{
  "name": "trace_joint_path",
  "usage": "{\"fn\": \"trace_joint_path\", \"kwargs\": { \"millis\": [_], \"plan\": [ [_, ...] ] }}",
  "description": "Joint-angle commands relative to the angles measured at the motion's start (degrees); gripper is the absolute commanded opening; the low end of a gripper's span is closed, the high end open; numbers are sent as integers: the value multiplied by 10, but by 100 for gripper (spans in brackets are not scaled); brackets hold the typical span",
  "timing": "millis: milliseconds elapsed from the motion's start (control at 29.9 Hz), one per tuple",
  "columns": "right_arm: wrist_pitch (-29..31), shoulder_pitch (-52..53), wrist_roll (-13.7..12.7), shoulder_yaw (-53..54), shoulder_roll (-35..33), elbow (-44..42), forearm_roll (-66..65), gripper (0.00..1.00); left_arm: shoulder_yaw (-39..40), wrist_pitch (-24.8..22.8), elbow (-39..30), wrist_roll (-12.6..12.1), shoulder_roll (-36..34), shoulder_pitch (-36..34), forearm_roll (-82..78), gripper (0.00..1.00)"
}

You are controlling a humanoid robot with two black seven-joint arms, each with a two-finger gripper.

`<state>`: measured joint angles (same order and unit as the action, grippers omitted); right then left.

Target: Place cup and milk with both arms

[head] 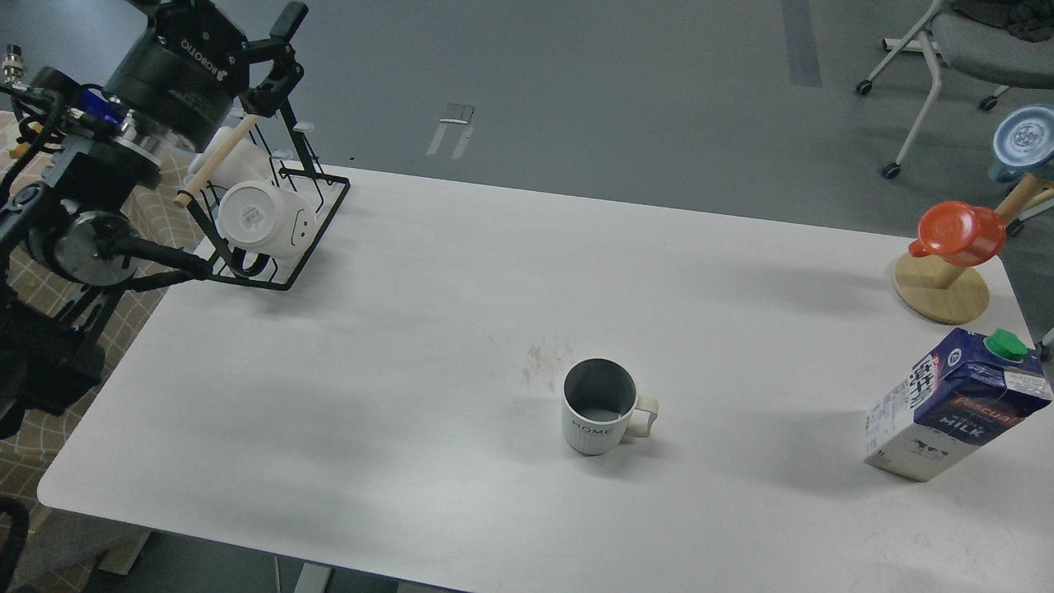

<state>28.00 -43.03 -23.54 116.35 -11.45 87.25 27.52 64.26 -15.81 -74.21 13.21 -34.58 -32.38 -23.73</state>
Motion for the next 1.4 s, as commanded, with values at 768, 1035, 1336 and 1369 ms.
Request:
{"fn": "trace_joint_path", "kwargs": {
  "millis": [768,1035,1336,1369],
  "plan": [
    [0,88,64,-239,57,18,5,94,-2,26,-34,-23,-51,40,1,98],
    [0,102,69,-235,57,17,2,86,-3,31,-35,-23,-50,39,0,98],
    [0,88,126,-232,57,19,-54,76,-4,31,-35,-23,-49,39,0,98],
    [0,88,130,-230,57,17,-61,72,-3,32,-35,-22,-48,39,0,98]
  ]
}}
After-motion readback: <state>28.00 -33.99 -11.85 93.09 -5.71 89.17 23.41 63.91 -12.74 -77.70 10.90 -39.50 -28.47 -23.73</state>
